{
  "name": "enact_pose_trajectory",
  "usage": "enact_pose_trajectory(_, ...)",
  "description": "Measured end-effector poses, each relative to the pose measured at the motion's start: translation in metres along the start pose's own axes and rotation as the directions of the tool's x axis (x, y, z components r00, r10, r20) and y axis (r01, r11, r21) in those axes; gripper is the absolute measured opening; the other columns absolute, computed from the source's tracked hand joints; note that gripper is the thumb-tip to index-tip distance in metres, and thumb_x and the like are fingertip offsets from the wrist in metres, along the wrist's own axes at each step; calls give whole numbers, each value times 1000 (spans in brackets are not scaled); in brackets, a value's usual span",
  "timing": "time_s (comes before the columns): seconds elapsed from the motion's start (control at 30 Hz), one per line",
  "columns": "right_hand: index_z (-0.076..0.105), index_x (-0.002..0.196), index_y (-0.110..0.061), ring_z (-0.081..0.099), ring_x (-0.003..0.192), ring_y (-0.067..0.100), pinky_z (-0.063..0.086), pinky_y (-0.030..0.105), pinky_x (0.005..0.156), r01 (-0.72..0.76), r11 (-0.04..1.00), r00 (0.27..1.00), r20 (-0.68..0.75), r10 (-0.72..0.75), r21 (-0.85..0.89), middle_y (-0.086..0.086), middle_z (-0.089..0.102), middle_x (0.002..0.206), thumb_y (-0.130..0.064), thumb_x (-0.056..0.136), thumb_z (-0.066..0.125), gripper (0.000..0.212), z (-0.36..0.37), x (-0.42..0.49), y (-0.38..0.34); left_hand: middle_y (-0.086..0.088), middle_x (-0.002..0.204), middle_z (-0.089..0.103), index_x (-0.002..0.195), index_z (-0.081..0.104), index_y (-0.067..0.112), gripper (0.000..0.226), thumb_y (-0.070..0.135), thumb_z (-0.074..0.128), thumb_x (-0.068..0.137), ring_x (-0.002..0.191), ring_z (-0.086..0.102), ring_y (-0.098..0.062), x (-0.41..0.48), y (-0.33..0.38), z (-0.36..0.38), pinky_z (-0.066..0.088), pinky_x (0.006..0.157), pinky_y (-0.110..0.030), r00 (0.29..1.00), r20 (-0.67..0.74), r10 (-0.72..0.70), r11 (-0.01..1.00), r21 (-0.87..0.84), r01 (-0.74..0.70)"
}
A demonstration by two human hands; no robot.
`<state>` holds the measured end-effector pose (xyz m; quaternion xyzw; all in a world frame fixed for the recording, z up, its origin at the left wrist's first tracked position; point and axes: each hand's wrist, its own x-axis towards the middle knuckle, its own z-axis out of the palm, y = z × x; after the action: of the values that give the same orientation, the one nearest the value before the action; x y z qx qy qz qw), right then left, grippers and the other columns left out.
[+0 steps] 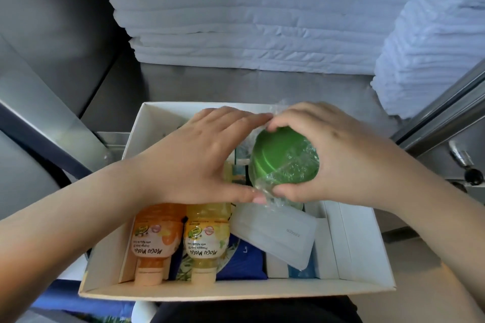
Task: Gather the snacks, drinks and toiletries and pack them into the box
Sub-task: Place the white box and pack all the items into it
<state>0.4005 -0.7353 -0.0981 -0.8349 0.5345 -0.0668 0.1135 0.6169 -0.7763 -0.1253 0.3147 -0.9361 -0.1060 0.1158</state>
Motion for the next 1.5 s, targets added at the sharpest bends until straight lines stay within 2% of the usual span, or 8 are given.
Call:
enact_pose_trajectory(0.13,33,115,-42,36,109,2,45,28,77,-21,996,998,55,26,-89,-22,38,117,-79,57,48,70,17,-4,-5,9,142,39,145,8,30,111,85,50,58,113,14,16,-1,12,11,2,91,5,988,151,-23,996,-82,35)
enact_pose_trajectory(0.43,33,97,-36,37,97,5,34,18,63,6,997,995,99,1,-71,-17,36,102,-82,64,43,58,40,-1,1,14,131,42,131,47,26,74,59,69,68,114,39,2,8,1,18,24,93,-4,971,237,17,984,-179,27)
enact_pose_trajectory(0.63,38,101,-40,33,106,-3,39,20,79,32,999,988,152,-38,42,-23,35,110,-80,69,41,51,33,1,15,22,124,50,125,56,30,66,66,56,70,109,44,5,17,-11,13,30,90,-6,967,256,-8,986,-161,51)
enact_pose_trajectory(0.83,46,128,-26,22,133,6,10,14,105,3,995,1000,19,-1,-102,-7,35,143,-64,84,35,59,33,-8,25,27,126,49,124,55,37,51,62,52,78,112,36,18,15,-17,13,23,91,2,971,239,1,973,-222,54)
enact_pose_trajectory(0.9,40,138,-21,19,139,12,7,23,113,-35,983,999,1,36,-180,-2,30,150,-64,86,30,68,35,-7,24,24,136,42,127,51,42,48,63,44,84,122,30,14,10,-21,11,24,102,-9,987,162,-16,980,-194,48)
enact_pose_trajectory(1.0,33,145,-14,25,138,15,13,30,116,-65,970,998,-21,62,-235,0,33,149,-60,89,28,72,36,-4,23,11,156,12,147,21,34,66,66,25,88,143,2,-8,2,-27,9,9,116,-38,996,-44,-78,989,120,83)
enact_pose_trajectory(1.17,25,149,-19,19,138,7,5,19,113,-94,985,995,-36,90,-144,-8,28,151,-60,88,20,73,36,0,27,10,149,-33,144,-25,26,78,72,-3,85,134,-34,-5,-3,-43,14,-17,112,-32,962,88,-257,924,315,218)
enact_pose_trajectory(1.5,27,148,-26,17,135,0,12,17,106,-131,991,990,-53,131,7,-13,28,150,-64,84,23,74,34,9,34,11,145,-38,140,-30,27,73,65,1,86,133,-35,-7,5,-57,16,-19,110,-29,963,133,-233,933,311,183)
